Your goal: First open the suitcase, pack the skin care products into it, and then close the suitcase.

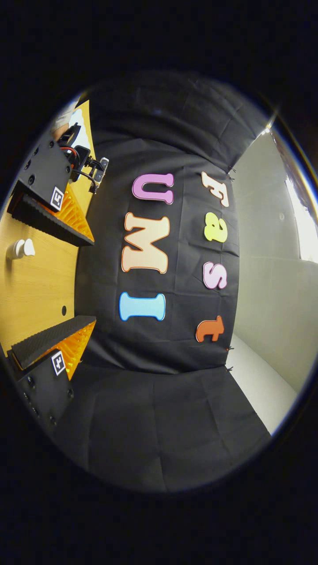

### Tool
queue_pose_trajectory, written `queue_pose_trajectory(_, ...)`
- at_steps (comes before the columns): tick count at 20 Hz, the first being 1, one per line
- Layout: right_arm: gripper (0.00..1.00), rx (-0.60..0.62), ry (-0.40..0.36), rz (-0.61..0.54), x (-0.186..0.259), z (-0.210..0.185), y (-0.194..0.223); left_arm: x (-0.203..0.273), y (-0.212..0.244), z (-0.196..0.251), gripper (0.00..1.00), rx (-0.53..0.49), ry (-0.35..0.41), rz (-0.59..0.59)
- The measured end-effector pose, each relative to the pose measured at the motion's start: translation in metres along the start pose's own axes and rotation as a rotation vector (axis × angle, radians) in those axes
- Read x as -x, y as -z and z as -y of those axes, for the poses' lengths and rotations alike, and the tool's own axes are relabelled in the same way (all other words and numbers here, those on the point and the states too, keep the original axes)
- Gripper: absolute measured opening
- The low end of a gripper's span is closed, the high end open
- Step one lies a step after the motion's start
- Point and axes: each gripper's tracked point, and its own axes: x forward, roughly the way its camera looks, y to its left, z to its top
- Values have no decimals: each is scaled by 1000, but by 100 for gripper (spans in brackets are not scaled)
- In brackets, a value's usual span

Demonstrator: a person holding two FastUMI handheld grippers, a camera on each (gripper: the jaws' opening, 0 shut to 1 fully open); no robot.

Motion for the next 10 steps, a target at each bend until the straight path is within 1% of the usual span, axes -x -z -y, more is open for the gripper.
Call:
queue_pose_trajectory(2,99,-8,-7,4,-3,-1,-1,3,-6,-1,0,-25,-3,16)
queue_pose_trajectory(6,98,-20,0,17,-7,0,-6,7,-6,-2,0,1,17,0)
queue_pose_trajectory(8,98,-9,11,28,-7,3,-9,11,-10,-2,0,-6,27,-1)
queue_pose_trajectory(10,98,-24,20,37,-6,3,-12,14,-15,-3,0,-7,35,-1)
